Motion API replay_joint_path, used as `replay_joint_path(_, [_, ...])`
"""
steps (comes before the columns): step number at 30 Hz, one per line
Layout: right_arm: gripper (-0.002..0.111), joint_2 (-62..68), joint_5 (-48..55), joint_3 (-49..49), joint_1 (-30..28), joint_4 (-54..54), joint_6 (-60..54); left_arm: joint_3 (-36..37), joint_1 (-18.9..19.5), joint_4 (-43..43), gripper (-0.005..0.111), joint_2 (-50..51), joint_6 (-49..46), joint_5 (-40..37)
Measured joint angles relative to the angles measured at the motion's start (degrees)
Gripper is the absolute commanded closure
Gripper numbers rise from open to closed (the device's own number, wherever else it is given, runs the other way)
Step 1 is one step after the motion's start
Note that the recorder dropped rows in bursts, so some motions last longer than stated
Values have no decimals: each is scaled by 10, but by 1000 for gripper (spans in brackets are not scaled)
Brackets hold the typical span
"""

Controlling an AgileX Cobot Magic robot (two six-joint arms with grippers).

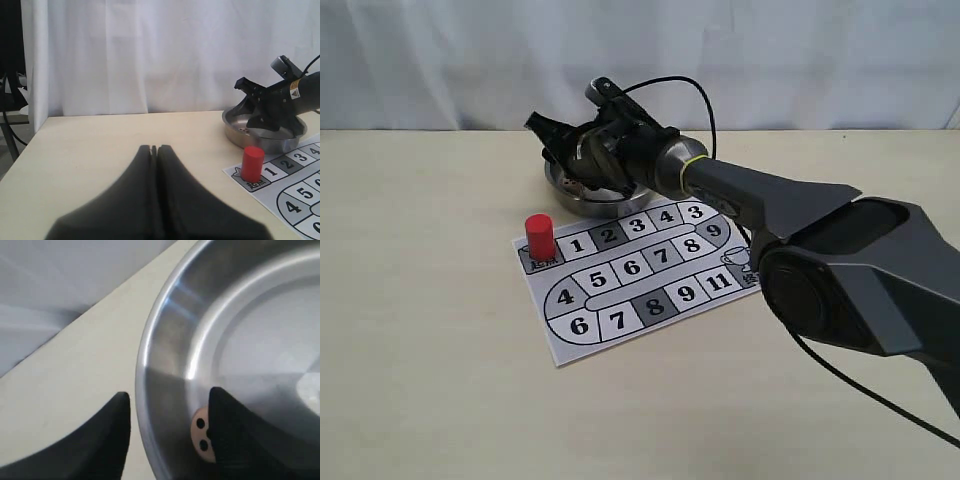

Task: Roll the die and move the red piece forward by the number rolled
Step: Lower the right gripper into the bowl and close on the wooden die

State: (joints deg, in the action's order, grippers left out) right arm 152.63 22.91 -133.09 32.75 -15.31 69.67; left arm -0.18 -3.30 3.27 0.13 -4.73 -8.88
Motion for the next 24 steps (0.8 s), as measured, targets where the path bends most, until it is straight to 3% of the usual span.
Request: replay_joint_path(24, [62, -1, 52, -4, 6, -12, 14, 0, 0, 0, 107, 0, 0, 1])
